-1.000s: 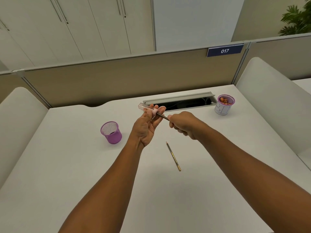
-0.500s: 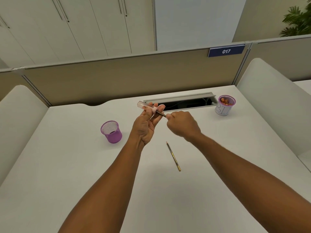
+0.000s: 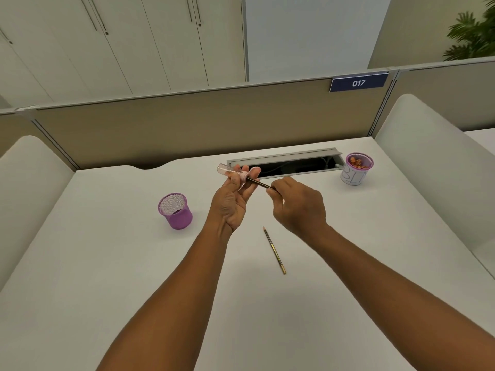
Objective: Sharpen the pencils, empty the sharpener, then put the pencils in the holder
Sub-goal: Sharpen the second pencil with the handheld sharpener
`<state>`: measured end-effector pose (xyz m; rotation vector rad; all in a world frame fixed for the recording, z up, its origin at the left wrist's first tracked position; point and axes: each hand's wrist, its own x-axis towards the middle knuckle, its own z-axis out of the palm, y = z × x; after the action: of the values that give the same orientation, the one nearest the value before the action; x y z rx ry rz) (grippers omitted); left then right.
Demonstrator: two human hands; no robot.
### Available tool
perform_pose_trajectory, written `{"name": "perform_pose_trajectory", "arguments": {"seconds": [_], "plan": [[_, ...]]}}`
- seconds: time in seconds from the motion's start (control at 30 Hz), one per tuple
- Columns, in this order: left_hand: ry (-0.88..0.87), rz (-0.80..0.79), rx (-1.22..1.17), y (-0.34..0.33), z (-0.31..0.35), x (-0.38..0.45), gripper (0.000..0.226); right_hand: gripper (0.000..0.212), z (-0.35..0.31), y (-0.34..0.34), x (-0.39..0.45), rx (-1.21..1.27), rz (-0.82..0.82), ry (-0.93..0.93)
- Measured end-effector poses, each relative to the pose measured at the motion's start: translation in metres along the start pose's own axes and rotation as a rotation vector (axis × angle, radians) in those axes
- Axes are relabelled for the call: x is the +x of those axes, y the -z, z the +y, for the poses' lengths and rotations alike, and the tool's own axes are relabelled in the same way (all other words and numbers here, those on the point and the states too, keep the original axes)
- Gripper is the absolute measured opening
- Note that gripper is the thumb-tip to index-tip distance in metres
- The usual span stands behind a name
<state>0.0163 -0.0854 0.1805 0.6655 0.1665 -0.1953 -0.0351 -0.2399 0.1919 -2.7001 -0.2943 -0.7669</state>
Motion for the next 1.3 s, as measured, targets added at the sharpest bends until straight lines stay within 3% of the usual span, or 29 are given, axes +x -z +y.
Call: {"name": "perform_pose_trajectory", "arguments": {"seconds": [0.07,0.13,0.2,0.27,0.3,0.4,0.47,0.57,0.77,0.87,1.0,1.1,1.17,1.23,1.3], "plan": [[0.015,-0.006,-0.005,-0.003,-0.002,0.0,0.037,0.015,0.004,-0.004,-0.005,-0.097,0.117,0.095],[0.036,-0.008,-0.022,-0.004,-0.005,-0.001,0.037,0.018,0.008,-0.005,-0.005,-0.095,0.132,0.091],[0.049,-0.014,-0.023,-0.004,-0.006,0.0,0.035,0.025,0.007,-0.002,0.001,-0.071,0.013,-0.022],[0.052,-0.029,0.002,-0.003,-0.005,0.001,0.032,0.033,-0.003,0.002,0.011,-0.023,-0.198,-0.254],[0.055,-0.033,0.008,-0.001,-0.005,0.002,0.031,0.033,-0.006,0.005,0.019,0.121,-0.331,-0.442],[0.063,-0.038,0.005,0.003,-0.005,0.002,0.029,0.032,0.0,0.016,0.04,0.86,-0.734,-1.021],[0.068,-0.034,0.006,0.005,-0.006,0.003,0.028,0.036,0.007,0.019,0.04,1.029,-0.825,-1.085],[0.062,0.0,-0.017,0.005,-0.008,0.005,0.026,0.032,0.005,0.013,0.033,0.829,-0.727,-0.911],[0.059,0.023,-0.049,0.006,-0.009,0.007,0.028,0.018,0.004,-0.007,0.007,0.062,-0.16,-0.082],[0.073,0.023,-0.025,0.005,-0.012,0.006,0.03,0.018,0.003,-0.003,0.007,-0.116,-0.08,0.01],[0.082,0.002,0.006,0.006,-0.013,0.008,0.027,0.023,-0.012,-0.001,0.021,-0.057,-0.361,-0.321],[0.086,-0.014,0.023,0.009,-0.011,0.008,0.025,0.029,-0.011,0.008,0.042,0.683,-0.667,-0.923],[0.09,-0.028,0.032,0.011,-0.01,0.008,0.025,0.036,-0.002,0.015,0.048,1.024,-0.823,-1.169],[0.098,-0.019,0.036,0.011,-0.011,0.008,0.025,0.039,0.005,0.017,0.047,1.108,-0.885,-1.209],[0.096,0.0,0.034,0.011,-0.012,0.009,0.025,0.037,0.003,0.015,0.043,0.988,-0.857,-1.087]]}}
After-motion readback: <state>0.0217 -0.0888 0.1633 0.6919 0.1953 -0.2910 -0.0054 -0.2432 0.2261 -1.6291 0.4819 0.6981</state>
